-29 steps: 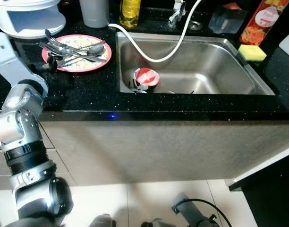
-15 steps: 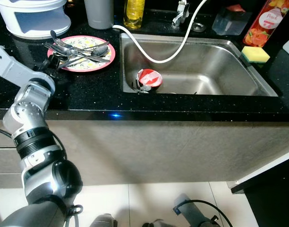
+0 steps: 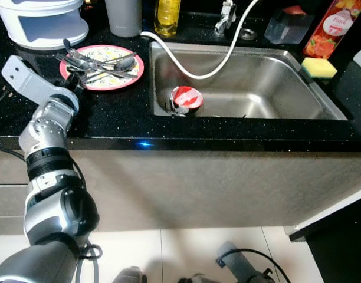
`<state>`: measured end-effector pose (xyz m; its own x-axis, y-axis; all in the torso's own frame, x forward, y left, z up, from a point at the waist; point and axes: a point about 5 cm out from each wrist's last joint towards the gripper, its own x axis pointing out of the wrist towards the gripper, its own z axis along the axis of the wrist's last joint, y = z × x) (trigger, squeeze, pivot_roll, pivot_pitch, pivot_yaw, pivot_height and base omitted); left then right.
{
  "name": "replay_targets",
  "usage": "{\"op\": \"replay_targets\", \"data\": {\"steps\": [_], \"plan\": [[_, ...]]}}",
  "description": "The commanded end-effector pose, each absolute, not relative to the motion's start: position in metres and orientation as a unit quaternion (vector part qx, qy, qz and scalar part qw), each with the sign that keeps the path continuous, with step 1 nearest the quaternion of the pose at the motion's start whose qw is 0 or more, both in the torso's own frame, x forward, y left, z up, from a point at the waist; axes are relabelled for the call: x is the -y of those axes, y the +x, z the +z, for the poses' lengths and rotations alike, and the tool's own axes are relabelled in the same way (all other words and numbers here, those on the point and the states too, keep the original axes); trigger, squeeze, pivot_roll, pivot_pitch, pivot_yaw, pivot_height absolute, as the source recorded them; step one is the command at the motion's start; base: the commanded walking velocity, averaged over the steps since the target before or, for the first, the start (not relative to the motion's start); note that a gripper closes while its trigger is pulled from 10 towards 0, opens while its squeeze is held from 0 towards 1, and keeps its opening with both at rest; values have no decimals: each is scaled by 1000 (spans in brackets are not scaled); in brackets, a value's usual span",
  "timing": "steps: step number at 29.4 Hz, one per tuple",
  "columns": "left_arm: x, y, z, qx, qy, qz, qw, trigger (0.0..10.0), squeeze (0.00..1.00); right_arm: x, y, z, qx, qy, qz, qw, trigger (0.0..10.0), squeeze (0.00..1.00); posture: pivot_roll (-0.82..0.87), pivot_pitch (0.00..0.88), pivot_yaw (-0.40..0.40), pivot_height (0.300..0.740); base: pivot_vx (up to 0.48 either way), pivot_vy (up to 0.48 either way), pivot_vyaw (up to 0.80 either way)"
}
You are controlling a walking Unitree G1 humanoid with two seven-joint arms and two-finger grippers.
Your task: Kitchen organization
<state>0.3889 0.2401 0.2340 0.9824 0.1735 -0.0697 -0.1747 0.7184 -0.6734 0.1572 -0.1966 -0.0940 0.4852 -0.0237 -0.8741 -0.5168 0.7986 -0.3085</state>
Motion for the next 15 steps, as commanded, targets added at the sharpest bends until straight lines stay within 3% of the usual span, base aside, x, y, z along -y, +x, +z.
{"op": "replay_targets", "data": {"steps": [1, 2, 3, 6, 8, 12, 13, 14, 15], "plan": [[-243, 389, 242, 22, -314, 101, 944, 0, 0, 206, 143, -99, -516, -253, 122, 809, 10000, 0, 281, 50, -37, 740, 0, 0, 0], [-244, 389, 244, 30, -300, 103, 948, 0, 0, 210, 143, -98, -523, -222, 89, 818, 10000, 0, 281, 50, -37, 740, 0, 0, 0], [-245, 388, 248, 45, -284, 106, 952, 0, 0, 222, 144, -96, -536, -130, -13, 834, 10000, 0, 281, 49, -38, 740, 0, 0, 0], [-245, 387, 251, 55, -275, 107, 954, 0, 0, 236, 143, -94, -536, -57, -102, 836, 10000, 0, 278, 48, -37, 740, 0, 0, 0], [-245, 387, 252, 60, -271, 107, 955, 0, 0, 241, 142, -93, -534, -32, -135, 834, 10000, 0, 278, 48, -37, 740, 0, 0, 0], [-242, 385, 258, 77, -234, 107, 963, 0, 0, 285, 134, -81, -493, 63, -322, 805, 10000, 0, 266, 45, -32, 740, 0, 0, 0], [-240, 384, 259, 79, -224, 106, 965, 2118, 0, 295, 133, -77, -478, 78, -362, 797, 10000, 0, 264, 44, -30, 740, 0, 0, 0], [-240, 384, 259, 79, -224, 106, 965, 2118, 0, 295, 133, -77, -478, 78, -362, 797, 10000, 0, 264, 44, -30, 740, 0, 0, 0], [-239, 384, 261, 80, -214, 106, 968, 7216, 0, 306, 132, -72, -462, 87, -395, 789, 10000, 0, 262, 44, -28, 740, 0, 0, 0]]}}
